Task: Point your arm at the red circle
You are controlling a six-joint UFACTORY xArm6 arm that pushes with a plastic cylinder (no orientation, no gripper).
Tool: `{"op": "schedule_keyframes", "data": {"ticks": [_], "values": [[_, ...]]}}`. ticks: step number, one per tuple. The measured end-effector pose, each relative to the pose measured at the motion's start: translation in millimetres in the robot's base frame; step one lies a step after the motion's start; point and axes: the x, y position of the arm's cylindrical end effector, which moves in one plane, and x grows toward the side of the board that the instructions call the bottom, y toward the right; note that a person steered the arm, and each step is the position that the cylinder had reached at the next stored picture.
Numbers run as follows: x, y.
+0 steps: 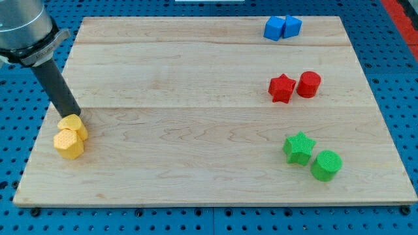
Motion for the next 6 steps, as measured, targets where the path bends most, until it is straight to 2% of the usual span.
{"op": "schedule_keyframes", "data": {"ticks": [2, 3, 4, 5, 6], "values": [[2, 3], [-7, 52], [-12, 132], [9, 237], [1, 315]]}}
